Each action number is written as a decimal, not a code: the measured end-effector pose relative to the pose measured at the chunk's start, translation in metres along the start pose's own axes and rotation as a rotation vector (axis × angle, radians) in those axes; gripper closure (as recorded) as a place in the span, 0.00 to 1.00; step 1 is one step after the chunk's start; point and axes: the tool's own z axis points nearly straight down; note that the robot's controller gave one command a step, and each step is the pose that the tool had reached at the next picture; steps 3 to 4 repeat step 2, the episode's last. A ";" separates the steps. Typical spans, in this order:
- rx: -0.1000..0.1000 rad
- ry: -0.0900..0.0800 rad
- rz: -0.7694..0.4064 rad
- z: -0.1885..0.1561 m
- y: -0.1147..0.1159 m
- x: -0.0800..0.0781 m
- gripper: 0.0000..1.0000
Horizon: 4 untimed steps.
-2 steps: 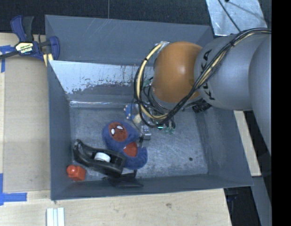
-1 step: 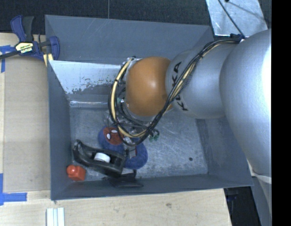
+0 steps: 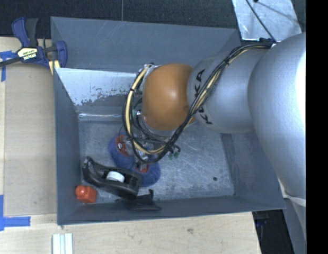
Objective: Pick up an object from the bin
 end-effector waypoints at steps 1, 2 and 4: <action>0.002 -0.012 0.025 -0.093 0.011 0.022 1.00; 0.002 -0.012 0.033 -0.171 0.008 0.023 1.00; 0.002 -0.012 0.033 -0.171 0.008 0.023 1.00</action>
Offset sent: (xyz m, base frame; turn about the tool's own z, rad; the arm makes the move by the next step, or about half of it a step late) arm -0.0262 0.0017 0.0879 0.0248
